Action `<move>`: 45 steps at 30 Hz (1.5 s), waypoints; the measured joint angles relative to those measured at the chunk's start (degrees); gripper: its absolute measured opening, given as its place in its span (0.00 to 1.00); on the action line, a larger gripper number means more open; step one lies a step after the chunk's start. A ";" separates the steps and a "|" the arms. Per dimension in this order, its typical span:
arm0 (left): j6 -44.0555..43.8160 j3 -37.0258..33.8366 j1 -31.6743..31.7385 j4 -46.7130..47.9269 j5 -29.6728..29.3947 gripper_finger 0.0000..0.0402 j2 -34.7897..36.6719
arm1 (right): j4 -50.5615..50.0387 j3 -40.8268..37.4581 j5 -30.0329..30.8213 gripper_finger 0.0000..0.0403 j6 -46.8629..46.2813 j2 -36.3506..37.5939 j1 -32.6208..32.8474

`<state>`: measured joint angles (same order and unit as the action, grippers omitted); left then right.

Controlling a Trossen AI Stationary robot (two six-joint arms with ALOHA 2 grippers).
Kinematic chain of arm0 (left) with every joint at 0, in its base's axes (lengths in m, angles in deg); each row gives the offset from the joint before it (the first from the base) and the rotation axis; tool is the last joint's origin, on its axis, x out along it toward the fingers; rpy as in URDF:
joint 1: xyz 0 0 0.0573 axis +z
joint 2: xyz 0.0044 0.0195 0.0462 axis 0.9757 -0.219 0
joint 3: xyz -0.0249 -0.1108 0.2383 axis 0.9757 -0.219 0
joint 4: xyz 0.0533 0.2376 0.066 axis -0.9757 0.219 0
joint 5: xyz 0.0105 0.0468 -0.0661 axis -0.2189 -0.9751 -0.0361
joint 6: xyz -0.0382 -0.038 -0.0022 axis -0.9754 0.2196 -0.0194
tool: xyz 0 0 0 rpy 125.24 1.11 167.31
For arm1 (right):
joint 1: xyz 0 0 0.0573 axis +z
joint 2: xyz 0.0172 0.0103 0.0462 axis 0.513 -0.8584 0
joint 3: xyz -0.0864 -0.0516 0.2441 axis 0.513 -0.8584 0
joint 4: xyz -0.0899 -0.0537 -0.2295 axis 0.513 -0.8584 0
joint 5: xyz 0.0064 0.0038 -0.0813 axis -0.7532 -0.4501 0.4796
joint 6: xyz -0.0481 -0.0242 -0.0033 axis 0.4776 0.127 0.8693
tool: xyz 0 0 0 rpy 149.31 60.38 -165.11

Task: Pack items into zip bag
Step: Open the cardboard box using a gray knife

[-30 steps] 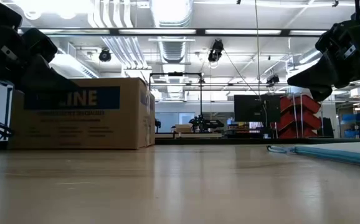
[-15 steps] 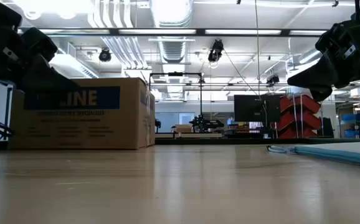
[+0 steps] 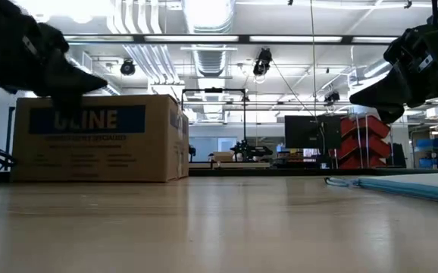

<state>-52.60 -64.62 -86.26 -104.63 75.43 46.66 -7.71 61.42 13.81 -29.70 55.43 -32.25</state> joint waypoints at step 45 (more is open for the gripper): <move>25.61 26.83 19.43 -21.87 -32.89 0.00 -50.01 | 0.03 0.00 0.01 0.00 0.01 0.00 -0.01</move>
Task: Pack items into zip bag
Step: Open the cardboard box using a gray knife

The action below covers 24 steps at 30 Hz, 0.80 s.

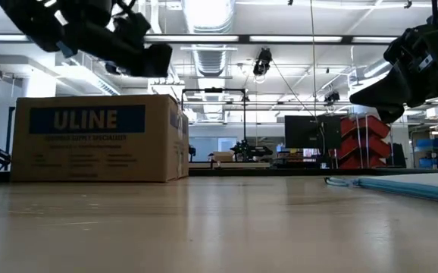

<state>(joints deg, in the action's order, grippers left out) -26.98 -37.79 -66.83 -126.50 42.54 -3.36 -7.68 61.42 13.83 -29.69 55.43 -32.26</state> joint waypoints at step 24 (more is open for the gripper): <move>-9.85 -15.02 0.02 -10.18 0.46 0.00 4.76 | -0.04 0.00 -0.01 0.00 0.00 0.00 0.01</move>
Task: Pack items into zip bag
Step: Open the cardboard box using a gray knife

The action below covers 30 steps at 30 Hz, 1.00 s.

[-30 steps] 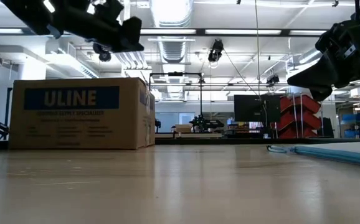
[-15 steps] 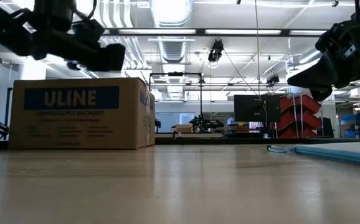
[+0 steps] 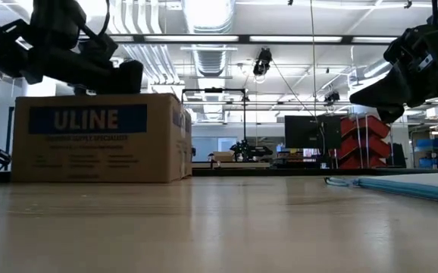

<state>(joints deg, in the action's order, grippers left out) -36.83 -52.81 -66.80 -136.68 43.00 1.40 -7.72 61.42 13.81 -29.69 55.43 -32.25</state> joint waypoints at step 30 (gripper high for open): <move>-3.71 22.09 -1.65 32.64 9.82 0.00 -4.70 | -0.01 0.02 0.00 0.00 0.00 0.00 0.00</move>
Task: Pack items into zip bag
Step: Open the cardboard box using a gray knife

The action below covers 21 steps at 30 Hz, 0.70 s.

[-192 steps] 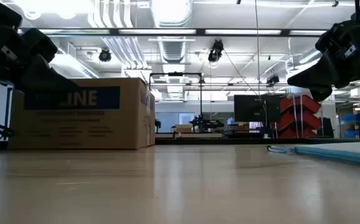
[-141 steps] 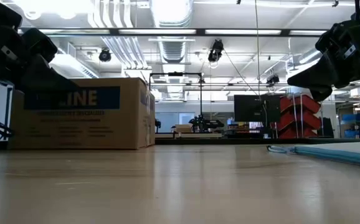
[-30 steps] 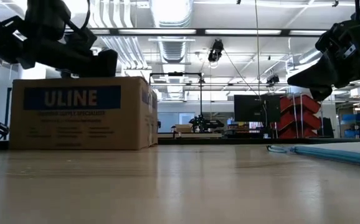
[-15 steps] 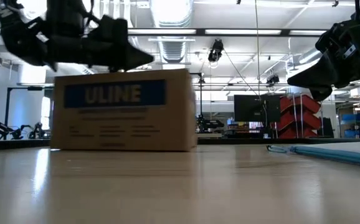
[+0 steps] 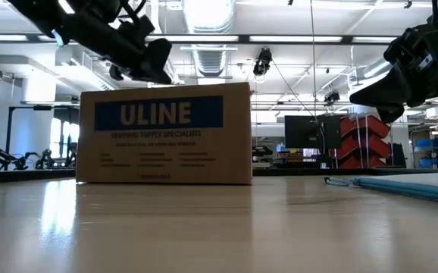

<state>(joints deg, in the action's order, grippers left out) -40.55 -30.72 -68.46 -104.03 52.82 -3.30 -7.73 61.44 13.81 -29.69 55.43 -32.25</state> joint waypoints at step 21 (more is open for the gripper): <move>2.32 17.66 2.97 18.35 12.29 0.00 -8.97 | -0.02 0.00 0.00 0.00 0.00 0.00 0.00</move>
<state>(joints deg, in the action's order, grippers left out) -38.23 -13.07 -65.48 -85.68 65.11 -12.27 -7.75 61.44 13.81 -29.69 55.43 -32.25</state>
